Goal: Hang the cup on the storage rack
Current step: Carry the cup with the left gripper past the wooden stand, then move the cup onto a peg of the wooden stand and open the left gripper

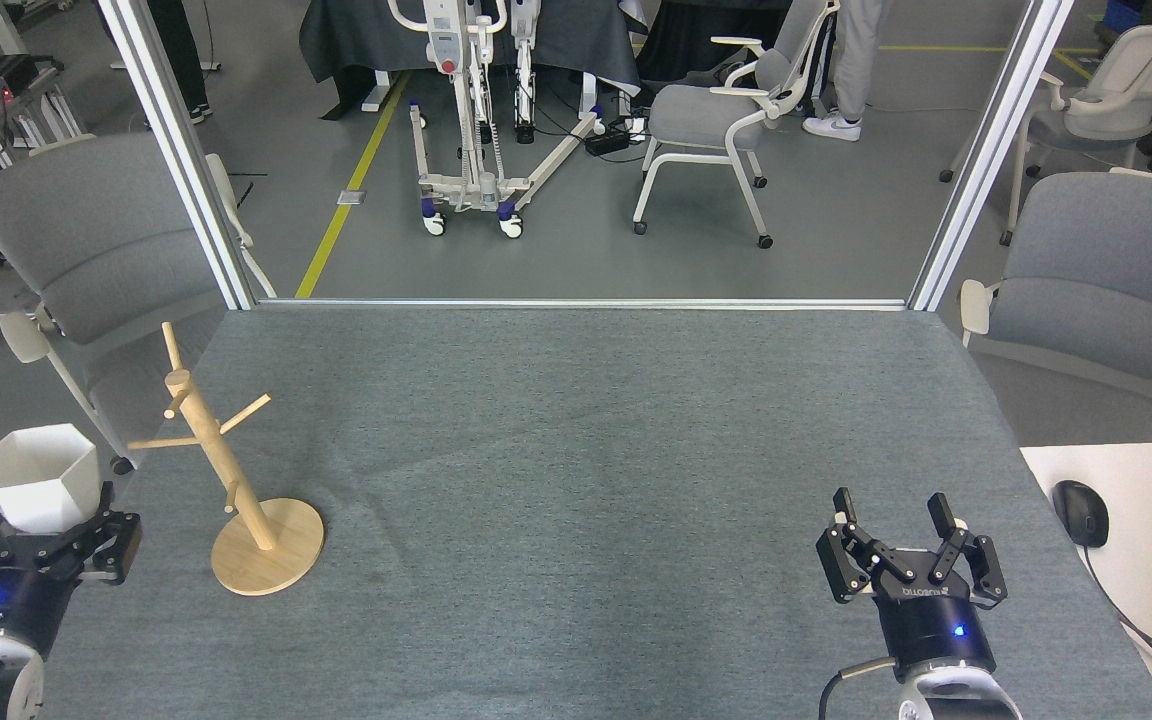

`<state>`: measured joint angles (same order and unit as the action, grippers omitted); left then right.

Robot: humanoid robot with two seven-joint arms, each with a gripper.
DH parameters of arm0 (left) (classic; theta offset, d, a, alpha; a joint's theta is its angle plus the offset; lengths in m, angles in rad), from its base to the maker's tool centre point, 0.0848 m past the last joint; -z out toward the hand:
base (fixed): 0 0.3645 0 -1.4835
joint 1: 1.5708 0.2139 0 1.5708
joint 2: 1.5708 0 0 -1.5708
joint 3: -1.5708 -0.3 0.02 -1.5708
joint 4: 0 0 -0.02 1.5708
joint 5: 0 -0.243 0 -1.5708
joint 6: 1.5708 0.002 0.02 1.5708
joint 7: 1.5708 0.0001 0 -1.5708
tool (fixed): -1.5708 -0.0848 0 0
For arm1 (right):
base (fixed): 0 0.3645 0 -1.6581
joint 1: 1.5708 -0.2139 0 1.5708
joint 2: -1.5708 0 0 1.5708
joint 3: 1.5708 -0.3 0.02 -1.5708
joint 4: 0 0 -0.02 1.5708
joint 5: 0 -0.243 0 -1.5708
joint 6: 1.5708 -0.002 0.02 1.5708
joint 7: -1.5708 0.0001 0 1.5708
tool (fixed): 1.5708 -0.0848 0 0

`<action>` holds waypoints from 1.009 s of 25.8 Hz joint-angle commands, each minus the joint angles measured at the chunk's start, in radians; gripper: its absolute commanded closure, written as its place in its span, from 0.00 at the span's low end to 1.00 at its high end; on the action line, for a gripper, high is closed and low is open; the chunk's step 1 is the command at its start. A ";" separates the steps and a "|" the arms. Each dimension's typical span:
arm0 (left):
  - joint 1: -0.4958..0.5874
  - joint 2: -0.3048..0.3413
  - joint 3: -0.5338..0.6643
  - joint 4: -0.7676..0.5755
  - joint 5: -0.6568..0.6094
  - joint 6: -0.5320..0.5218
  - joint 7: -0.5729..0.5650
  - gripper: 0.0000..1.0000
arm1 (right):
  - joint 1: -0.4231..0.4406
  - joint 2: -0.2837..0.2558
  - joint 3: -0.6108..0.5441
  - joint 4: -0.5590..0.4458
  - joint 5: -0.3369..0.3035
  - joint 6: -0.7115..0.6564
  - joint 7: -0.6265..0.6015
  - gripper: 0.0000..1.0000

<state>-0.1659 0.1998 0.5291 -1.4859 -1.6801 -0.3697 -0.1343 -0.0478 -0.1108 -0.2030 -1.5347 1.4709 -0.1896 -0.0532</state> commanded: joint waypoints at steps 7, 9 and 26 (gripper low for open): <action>-0.014 0.003 -0.081 -0.013 -0.003 0.002 0.002 1.00 | -0.020 -0.004 0.001 0.018 0.000 0.013 0.003 0.00; -0.007 0.001 -0.087 -0.028 -0.004 0.002 0.004 1.00 | -0.020 -0.003 0.001 0.019 0.000 0.013 0.003 0.00; -0.004 -0.046 -0.158 -0.020 -0.113 0.015 0.004 0.38 | -0.021 -0.004 -0.003 0.051 -0.001 0.015 0.001 0.00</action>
<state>-0.1687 0.1661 0.3719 -1.5092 -1.7815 -0.3630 -0.1285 -0.0690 -0.1151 -0.2048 -1.4883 1.4700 -0.1752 -0.0498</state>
